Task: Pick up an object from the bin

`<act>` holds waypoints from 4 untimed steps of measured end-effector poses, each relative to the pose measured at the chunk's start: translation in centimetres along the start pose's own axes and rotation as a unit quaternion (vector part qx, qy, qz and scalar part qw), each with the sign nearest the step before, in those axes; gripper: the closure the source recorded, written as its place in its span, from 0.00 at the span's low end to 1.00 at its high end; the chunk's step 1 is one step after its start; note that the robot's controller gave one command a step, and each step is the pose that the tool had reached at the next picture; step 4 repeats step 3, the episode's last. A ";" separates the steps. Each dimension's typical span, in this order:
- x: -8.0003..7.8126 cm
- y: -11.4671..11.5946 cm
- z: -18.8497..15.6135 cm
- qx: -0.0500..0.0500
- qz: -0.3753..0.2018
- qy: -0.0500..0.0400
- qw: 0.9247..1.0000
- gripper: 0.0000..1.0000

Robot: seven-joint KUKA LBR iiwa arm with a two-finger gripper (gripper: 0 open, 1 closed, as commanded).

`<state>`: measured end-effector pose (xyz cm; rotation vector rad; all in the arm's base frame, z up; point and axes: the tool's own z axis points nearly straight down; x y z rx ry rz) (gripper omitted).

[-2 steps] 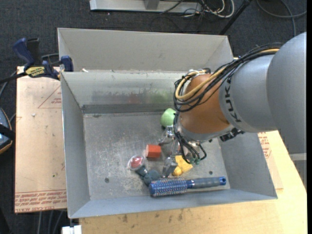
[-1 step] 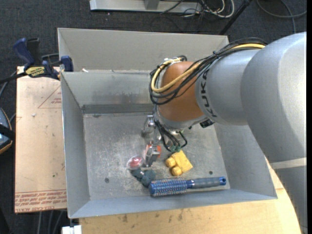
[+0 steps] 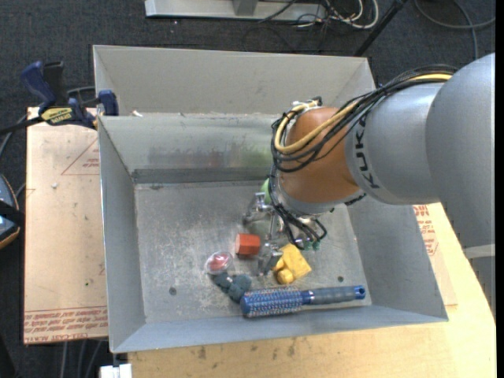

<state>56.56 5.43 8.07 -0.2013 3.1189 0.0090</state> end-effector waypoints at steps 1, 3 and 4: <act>0.4 1.2 0.2 0.003 0.098 -0.002 0.995 0.00; 0.5 3.0 -13.9 0.002 0.013 0.003 1.000 1.00; 0.5 3.0 -13.9 0.002 0.013 0.003 1.000 1.00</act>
Offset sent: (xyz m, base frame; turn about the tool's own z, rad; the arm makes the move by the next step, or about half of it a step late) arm -0.0125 0.0111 -0.0107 0.1980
